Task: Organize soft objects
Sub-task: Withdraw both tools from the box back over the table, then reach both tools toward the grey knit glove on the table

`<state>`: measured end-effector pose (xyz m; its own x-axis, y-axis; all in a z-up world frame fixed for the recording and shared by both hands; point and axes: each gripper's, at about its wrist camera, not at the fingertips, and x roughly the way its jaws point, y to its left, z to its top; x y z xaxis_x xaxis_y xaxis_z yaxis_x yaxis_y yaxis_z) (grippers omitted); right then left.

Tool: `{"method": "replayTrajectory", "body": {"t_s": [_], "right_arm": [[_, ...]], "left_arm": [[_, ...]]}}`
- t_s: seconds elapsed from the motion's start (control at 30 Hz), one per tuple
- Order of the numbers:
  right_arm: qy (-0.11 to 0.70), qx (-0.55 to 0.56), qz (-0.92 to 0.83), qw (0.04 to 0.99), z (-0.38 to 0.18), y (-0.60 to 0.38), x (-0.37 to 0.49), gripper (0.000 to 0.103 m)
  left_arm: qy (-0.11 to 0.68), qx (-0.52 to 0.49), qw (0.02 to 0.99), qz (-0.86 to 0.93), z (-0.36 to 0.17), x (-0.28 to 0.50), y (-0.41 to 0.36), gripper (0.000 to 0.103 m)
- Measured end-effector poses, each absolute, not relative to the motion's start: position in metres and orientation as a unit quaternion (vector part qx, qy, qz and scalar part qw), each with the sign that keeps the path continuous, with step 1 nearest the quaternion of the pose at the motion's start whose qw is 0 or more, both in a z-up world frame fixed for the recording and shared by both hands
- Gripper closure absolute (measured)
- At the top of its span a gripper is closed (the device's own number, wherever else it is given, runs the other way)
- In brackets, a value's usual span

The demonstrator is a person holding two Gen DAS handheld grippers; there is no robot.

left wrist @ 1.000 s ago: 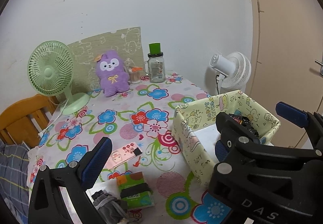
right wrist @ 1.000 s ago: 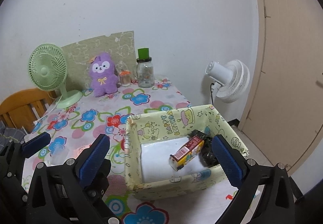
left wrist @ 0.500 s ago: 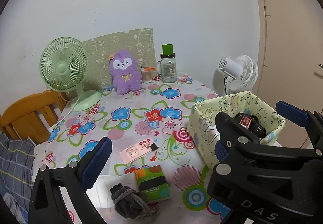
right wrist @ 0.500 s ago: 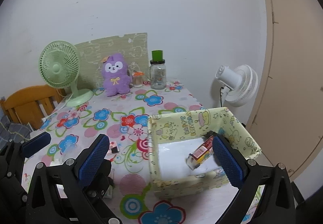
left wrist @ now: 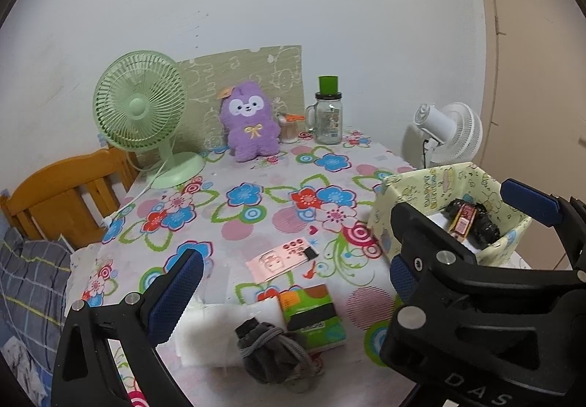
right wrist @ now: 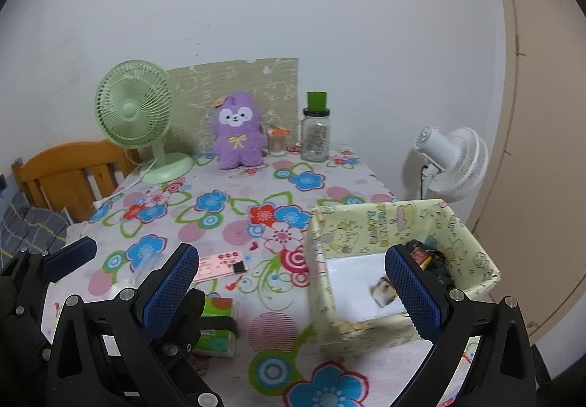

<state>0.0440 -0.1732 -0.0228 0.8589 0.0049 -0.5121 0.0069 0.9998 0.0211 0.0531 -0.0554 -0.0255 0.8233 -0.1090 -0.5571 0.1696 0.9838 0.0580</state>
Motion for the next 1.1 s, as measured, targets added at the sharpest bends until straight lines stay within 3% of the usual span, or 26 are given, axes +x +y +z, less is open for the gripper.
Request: {"method": "replayTrajectory", "body": {"t_s": [1.1], "right_arm": [[0.303,-0.024,0.061,0.951,-0.068,-0.092,0.067,0.0]], "left_arm": [[0.357,0.022,0.933,-0.041,-0.084,0.075,0.021,0.0]]}}
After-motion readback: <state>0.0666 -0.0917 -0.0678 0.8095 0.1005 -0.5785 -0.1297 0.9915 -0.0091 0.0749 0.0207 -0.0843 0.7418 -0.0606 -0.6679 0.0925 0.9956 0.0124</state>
